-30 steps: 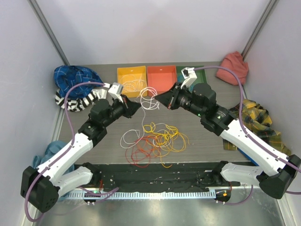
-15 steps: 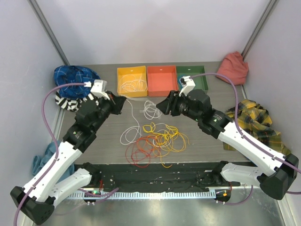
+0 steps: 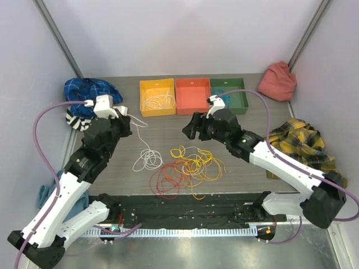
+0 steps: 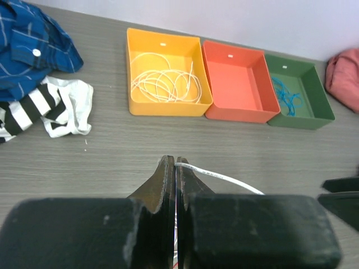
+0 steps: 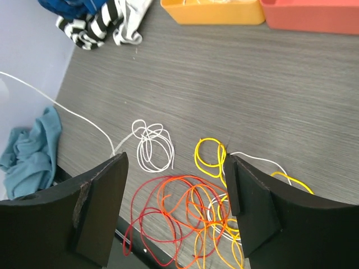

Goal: Untangle the cables

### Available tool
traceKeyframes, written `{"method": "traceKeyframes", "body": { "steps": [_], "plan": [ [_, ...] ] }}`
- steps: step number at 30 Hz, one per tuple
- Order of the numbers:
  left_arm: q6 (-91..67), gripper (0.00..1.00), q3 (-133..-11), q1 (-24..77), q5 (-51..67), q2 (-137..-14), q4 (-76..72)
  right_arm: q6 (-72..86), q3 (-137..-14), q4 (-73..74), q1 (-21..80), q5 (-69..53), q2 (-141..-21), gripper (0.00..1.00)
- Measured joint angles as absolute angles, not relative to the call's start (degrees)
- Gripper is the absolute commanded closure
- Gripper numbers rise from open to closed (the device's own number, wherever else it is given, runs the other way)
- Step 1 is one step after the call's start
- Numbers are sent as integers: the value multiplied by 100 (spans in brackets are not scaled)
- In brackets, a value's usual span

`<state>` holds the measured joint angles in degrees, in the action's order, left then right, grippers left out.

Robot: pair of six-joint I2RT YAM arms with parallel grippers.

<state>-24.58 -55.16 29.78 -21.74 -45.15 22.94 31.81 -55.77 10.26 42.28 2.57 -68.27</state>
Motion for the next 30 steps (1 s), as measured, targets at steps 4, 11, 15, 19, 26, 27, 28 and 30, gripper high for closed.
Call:
{"method": "traceKeyframes", "body": {
  "steps": [4, 11, 15, 19, 26, 27, 28, 30],
  "plan": [
    [-2458, 100, -5843, 2974, -2351, -4560, 2421, 3183, -5570, 786, 4259, -25, -7397, 24],
    [-2298, 100, -6713, 2971, -2779, -4851, 2449, 3124, -5649, 545, 4823, -449, -8322, 21],
    [-2075, 100, -7157, 2971, -3044, -5015, 2329, 3059, -5789, 438, 5065, -622, -8606, 21],
    [-1861, 100, -7522, 2971, -3177, -5116, 2167, 2995, -6136, 272, 5212, -727, -8971, 20],
    [-1730, 100, -8149, 2971, -3074, -5457, 2036, 2952, -7144, -198, 5424, -882, -9929, 20],
    [-1730, 100, -8213, 2971, -3037, -5509, 2038, 2945, -7349, -215, 5448, -917, -10108, 20],
    [-1730, 100, -8265, 2971, -3011, -5557, 2040, 2945, -7557, -266, 5470, -963, -10298, 20],
    [-1726, 100, -8346, 2971, -2956, -5640, 2040, 2941, -7935, -360, 5505, -1024, -10654, 20]
  ]
}}
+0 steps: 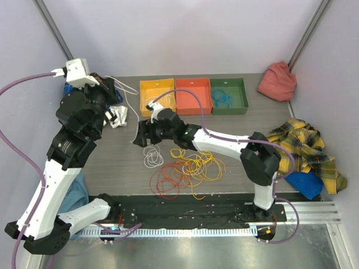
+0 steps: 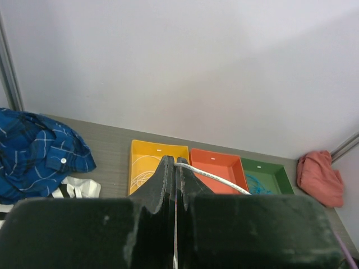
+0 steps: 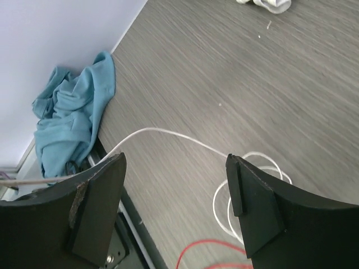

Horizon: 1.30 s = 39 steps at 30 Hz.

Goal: Untangle the cables

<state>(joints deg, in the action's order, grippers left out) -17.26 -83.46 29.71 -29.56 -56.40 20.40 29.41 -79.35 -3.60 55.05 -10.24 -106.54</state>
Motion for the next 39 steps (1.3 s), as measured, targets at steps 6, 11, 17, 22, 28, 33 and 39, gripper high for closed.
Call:
{"method": "traceKeyframes", "body": {
  "steps": [6, 11, 17, 22, 28, 33, 39],
  "plan": [
    [-1640, 100, -8586, 2971, -2873, -5765, 2047, 2775, -8941, -106, 5551, -1039, -11570, 22],
    [-1555, 100, -8927, 2971, -2832, -5808, 2036, 2729, -8772, 51, 5529, -482, -11587, 22],
    [-1544, 100, -8803, 2971, -2609, -5865, 2086, 2613, -7485, 244, 5240, 628, -10298, 26],
    [-1612, 100, -7778, 2969, -2477, -5907, 2139, 2451, -7227, 150, 4884, 1125, -9214, 38],
    [-1623, 100, -6847, 2971, -2445, -6353, 2491, 2412, -6823, 3, 4847, 1245, -8993, 37],
    [-1577, 100, -7498, 2971, -2368, -7345, 3092, 2412, -6322, 231, 4875, 1299, -8993, 37],
    [-1693, 100, -8149, 2961, -2027, -9059, 3887, 2408, -5959, 274, 4875, 1396, -8530, 36]
  ]
}}
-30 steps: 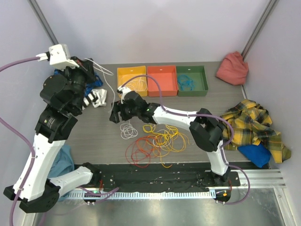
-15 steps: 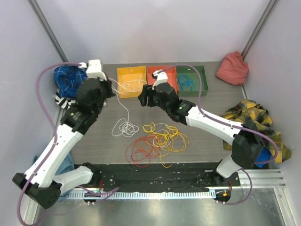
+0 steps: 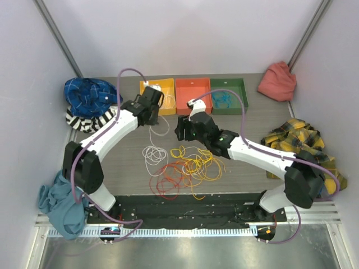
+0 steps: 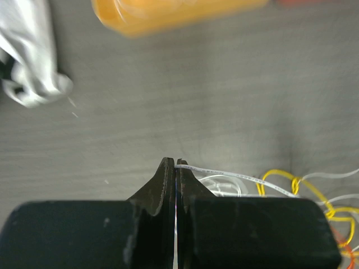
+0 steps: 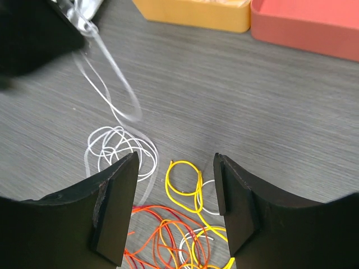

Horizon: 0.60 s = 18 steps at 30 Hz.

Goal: Untangle the cables

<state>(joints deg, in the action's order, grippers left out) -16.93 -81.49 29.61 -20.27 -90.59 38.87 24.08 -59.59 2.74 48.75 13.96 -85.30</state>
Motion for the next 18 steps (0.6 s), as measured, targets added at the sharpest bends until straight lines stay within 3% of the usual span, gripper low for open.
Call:
{"method": "traceKeyframes", "body": {
  "steps": [6, 7, 13, 18],
  "plan": [
    [-2108, 98, -7478, 2961, -1439, -9292, 4366, 2408, -5688, 261, 4862, 1503, -7819, 36],
    [-2178, 89, -7408, 2961, -1358, -9242, 4405, 2408, -5655, 259, 4860, 1516, -7767, 36],
    [-2495, 60, -7048, 2963, -906, -8986, 4416, 2412, -5489, 268, 4856, 1522, -7752, 35],
    [-2558, 52, -6775, 2965, -882, -8919, 4462, 2418, -5376, 263, 4851, 1520, -7752, 34]
  ]
}}
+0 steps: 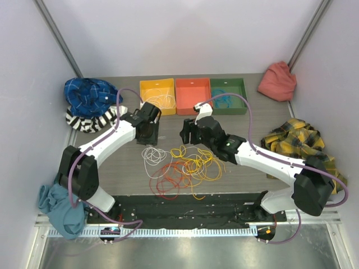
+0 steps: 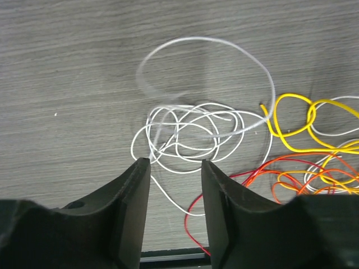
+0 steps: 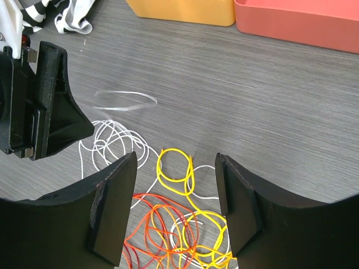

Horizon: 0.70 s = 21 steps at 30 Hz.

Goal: Untangle the cables

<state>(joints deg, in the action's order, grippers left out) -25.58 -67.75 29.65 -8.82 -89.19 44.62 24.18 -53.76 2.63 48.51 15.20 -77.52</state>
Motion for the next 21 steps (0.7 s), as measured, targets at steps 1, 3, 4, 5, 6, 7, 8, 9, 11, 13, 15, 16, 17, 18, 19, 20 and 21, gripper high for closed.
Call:
{"method": "traceKeyframes", "body": {
  "steps": [1, 3, 4, 5, 6, 7, 8, 9, 11, 13, 15, 16, 17, 18, 19, 20, 21],
  "plan": [
    [-2558, 50, -6742, 2967, -888, -8919, 4464, 2421, -5363, 266, 4851, 1520, -7752, 34],
    [-2561, 50, -6689, 2967, -895, -8919, 4471, 2423, -5349, 266, 4849, 1522, -7762, 34],
    [-2561, 50, -6665, 2967, -895, -8919, 4475, 2425, -5347, 266, 4849, 1520, -7765, 34],
    [-2563, 49, -6648, 2967, -895, -8919, 4477, 2427, -5343, 266, 4847, 1518, -7765, 34],
    [-2563, 50, -6628, 2967, -897, -8919, 4477, 2427, -5343, 266, 4845, 1518, -7765, 34],
    [-2563, 51, -6615, 2967, -897, -8923, 4477, 2429, -5343, 266, 4842, 1518, -7765, 34],
    [-2561, 52, -6600, 2967, -899, -8930, 4477, 2429, -5341, 266, 4838, 1518, -7765, 34],
    [-2561, 55, -6569, 2965, -899, -8941, 4469, 2429, -5341, 266, 4836, 1518, -7765, 34],
    [-2565, 59, -6525, 2967, -899, -8993, 4462, 2429, -5334, 266, 4834, 1518, -7767, 34],
    [-2561, 66, -6497, 2965, -897, -9131, 4440, 2429, -5317, 261, 4825, 1518, -7767, 34],
    [-2563, 70, -6462, 2965, -891, -9273, 4407, 2429, -5284, 261, 4825, 1518, -7767, 34],
    [-2558, 70, -6438, 2967, -888, -9327, 4386, 2429, -5266, 263, 4825, 1518, -7767, 34],
    [-2563, 70, -6407, 2965, -882, -9386, 4364, 2429, -5245, 263, 4821, 1518, -7767, 34],
    [-2558, 71, -6377, 2965, -875, -9443, 4351, 2427, -5229, 263, 4814, 1520, -7767, 34],
    [-2561, 71, -6357, 2965, -873, -9478, 4340, 2427, -5218, 263, 4812, 1518, -7767, 34],
    [-2561, 74, -6344, 2965, -873, -9500, 4333, 2427, -5214, 266, 4810, 1518, -7767, 34],
    [-2561, 79, -6331, 2965, -873, -9515, 4324, 2427, -5214, 263, 4797, 1518, -7767, 34]
  ]
}}
